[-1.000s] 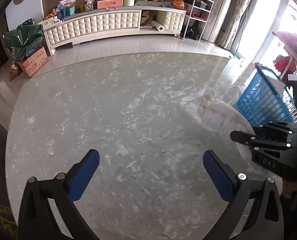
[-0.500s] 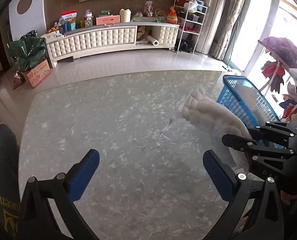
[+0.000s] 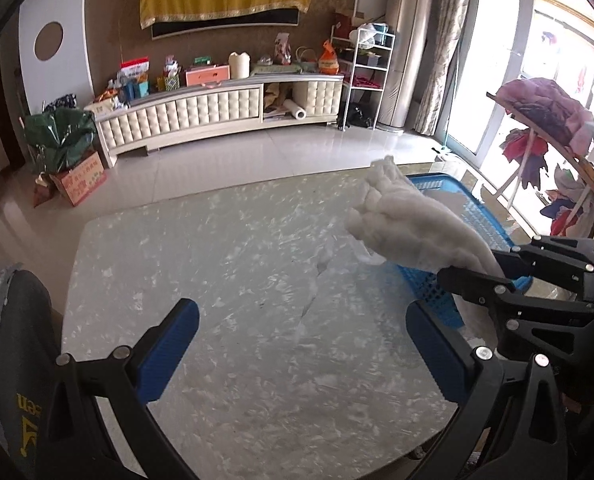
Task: Organize soft objects
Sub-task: 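Lift the white quilted pad with the right tool and carry it over the basket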
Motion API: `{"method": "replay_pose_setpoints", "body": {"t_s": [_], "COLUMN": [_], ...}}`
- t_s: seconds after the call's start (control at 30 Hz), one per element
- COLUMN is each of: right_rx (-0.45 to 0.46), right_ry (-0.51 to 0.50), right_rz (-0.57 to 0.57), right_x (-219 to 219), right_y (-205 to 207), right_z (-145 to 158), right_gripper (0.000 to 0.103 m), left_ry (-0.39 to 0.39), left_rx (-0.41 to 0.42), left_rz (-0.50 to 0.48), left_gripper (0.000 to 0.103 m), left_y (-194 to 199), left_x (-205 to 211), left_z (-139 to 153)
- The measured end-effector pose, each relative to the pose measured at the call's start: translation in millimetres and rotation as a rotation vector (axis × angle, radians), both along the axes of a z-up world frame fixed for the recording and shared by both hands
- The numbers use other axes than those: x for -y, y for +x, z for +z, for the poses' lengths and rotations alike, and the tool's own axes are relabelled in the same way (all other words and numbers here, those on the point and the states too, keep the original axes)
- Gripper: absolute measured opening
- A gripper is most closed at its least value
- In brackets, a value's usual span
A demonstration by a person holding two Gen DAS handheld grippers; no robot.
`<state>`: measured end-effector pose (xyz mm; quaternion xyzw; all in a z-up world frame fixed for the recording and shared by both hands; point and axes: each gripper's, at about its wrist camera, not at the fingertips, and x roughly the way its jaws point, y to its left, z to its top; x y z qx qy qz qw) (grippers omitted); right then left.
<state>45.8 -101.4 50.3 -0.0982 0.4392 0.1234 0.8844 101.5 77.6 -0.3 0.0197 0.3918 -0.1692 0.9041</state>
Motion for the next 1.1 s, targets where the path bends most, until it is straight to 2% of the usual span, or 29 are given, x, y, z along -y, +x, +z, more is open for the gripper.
{"method": "replay_pose_setpoints", "body": {"t_s": [0.37,0.53,1.1], "right_rx": [0.065,0.093,0.113], "right_ry": [0.014,0.014,0.008], "right_rz": [0.02,-0.001,-0.097], "right_x": [15,28,55], "right_y": [-13,-13,-10], "right_z": [18,22,16], "right_gripper": [0.02,0.02,0.02], "left_ry": [0.039,0.02,0.012], "left_rx": [0.042,0.022,-0.006], "left_rz": [-0.045,-0.063,-0.153], "left_gripper": [0.103,0.103,0.103], "left_y": [-17,-12,16], "left_x": [31,44,102], "left_z": [27,31,24]}}
